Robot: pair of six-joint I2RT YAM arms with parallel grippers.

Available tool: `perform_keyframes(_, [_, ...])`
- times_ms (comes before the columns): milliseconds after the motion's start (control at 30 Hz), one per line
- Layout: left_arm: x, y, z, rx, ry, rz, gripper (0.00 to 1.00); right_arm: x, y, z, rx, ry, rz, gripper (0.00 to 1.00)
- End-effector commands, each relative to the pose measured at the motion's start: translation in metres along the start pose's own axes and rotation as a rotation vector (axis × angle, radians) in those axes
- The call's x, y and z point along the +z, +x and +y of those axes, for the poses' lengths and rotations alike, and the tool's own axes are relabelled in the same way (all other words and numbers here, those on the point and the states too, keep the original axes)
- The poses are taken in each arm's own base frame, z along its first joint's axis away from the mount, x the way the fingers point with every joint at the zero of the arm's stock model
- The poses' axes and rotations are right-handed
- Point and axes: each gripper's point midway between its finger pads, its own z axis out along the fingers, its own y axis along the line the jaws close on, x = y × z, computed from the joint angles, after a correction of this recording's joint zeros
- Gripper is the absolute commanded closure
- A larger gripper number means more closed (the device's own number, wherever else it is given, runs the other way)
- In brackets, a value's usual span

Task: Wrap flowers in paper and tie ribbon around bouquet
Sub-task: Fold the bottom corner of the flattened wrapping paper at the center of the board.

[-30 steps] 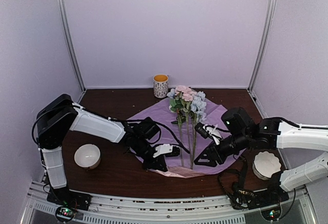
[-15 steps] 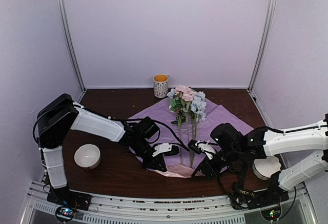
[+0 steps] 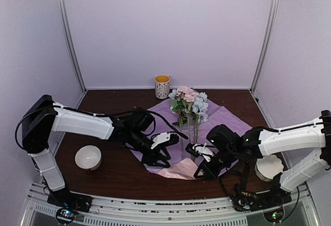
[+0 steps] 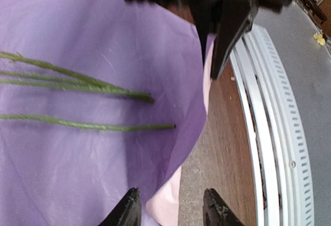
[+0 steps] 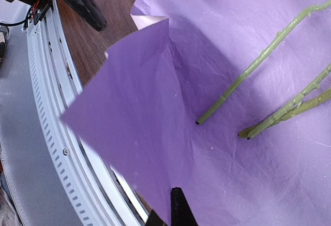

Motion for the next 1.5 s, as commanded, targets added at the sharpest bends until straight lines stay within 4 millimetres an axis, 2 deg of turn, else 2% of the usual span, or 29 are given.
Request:
perform_keyframes(0, [-0.011, -0.02, 0.03, -0.048, -0.114, -0.086, 0.62, -0.013, -0.019, 0.004, -0.026, 0.0, -0.02, 1.0])
perform_keyframes(67, [-0.019, 0.003, 0.086, -0.226, -0.325, -0.05, 0.75, -0.017, -0.023, -0.003, -0.011, 0.023, -0.017, 1.0])
perform_keyframes(100, [-0.023, 0.017, 0.105, -0.303, -0.39, -0.028, 0.78, -0.019, -0.026, -0.006, -0.004, 0.033, -0.009, 1.0])
perform_keyframes(133, [-0.026, 0.027, 0.116, -0.337, -0.434, 0.002, 0.79, -0.02, -0.026, -0.009, 0.003, 0.041, 0.006, 1.0])
perform_keyframes(233, [-0.019, 0.034, 0.117, -0.31, -0.42, 0.044, 0.8, -0.018, -0.028, -0.018, 0.016, 0.065, 0.034, 1.0])
perform_keyframes(333, [-0.012, 0.048, 0.119, -0.335, -0.421, 0.087, 0.8, -0.018, -0.032, -0.039, 0.06, 0.128, 0.046, 1.0])
perform_keyframes(433, [-0.004, 0.061, 0.116, -0.351, -0.384, 0.129, 0.81, -0.018, -0.043, -0.059, 0.108, 0.156, 0.023, 1.0])
perform_keyframes(567, [-0.006, 0.071, 0.113, -0.353, -0.395, 0.154, 0.83, -0.011, -0.055, -0.078, 0.14, 0.181, 0.017, 1.0])
perform_keyframes(667, [-0.003, 0.079, 0.106, -0.355, -0.369, 0.161, 0.83, -0.007, -0.06, -0.085, 0.15, 0.174, 0.011, 1.0])
perform_keyframes(767, [-0.007, 0.073, 0.1, -0.32, -0.359, 0.13, 0.8, 0.001, -0.06, -0.087, 0.143, 0.164, 0.037, 1.0])
perform_keyframes(800, [-0.013, 0.064, 0.098, -0.298, -0.366, 0.094, 0.79, 0.002, -0.059, -0.089, 0.146, 0.166, 0.044, 1.0])
perform_keyframes(967, [-0.028, 0.036, 0.069, -0.2, -0.333, -0.002, 0.67, 0.005, -0.064, -0.096, 0.176, 0.171, 0.033, 1.0])
perform_keyframes(1133, [-0.036, 0.008, 0.029, -0.148, -0.22, -0.072, 0.46, 0.008, -0.067, -0.098, 0.189, 0.166, 0.035, 1.0])
perform_keyframes(1300, [-0.031, 0.015, 0.017, -0.197, -0.132, 0.0, 0.35, 0.008, -0.071, -0.096, 0.185, 0.155, 0.024, 1.0])
perform_keyframes(1400, [-0.016, 0.037, 0.022, -0.263, -0.103, 0.097, 0.32, 0.009, -0.071, -0.097, 0.188, 0.157, 0.026, 1.0])
perform_keyframes(1467, [-0.008, 0.043, 0.028, -0.288, -0.101, 0.126, 0.32, 0.009, -0.071, -0.097, 0.191, 0.154, 0.02, 1.0])
